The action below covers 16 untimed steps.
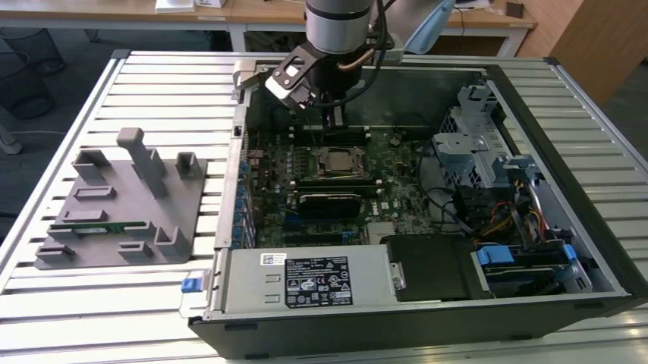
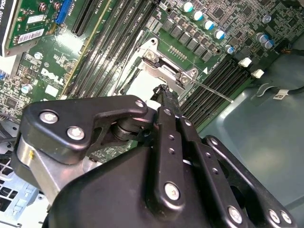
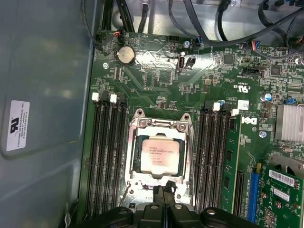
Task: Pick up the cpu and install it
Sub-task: 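Close the cpu cover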
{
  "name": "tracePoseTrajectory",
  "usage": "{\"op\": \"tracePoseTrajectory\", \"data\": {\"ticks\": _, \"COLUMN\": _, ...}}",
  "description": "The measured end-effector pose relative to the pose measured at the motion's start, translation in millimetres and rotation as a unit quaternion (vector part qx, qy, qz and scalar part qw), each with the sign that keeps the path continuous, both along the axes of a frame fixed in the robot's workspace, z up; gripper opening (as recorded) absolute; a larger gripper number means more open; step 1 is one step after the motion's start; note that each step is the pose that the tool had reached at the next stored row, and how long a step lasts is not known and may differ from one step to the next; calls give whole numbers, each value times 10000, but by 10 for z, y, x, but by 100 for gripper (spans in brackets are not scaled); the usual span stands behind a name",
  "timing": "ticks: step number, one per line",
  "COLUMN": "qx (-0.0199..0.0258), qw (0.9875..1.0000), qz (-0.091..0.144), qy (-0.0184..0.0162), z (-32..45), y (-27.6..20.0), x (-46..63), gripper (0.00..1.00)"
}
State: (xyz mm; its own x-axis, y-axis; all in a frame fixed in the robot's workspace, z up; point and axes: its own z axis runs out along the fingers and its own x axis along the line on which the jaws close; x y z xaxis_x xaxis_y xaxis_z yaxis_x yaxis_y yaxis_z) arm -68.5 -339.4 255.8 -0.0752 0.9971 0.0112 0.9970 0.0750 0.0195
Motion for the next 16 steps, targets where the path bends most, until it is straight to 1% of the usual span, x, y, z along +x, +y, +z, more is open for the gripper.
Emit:
{"op": "tracePoseTrajectory", "data": {"ticks": 5, "qx": -1, "qw": 10000, "qz": 0, "qy": 0, "z": -16, "y": 0, "x": 0, "gripper": 11}}
{"op": "tracePoseTrajectory", "data": {"ticks": 6, "qx": 0, "qw": 10000, "qz": 0, "qy": 0, "z": -154, "y": 0, "x": 0, "gripper": 11}}
{"op": "tracePoseTrajectory", "data": {"ticks": 16, "qx": -1, "qw": 10000, "qz": 0, "qy": 0, "z": -179, "y": 0, "x": 0, "gripper": 11}}
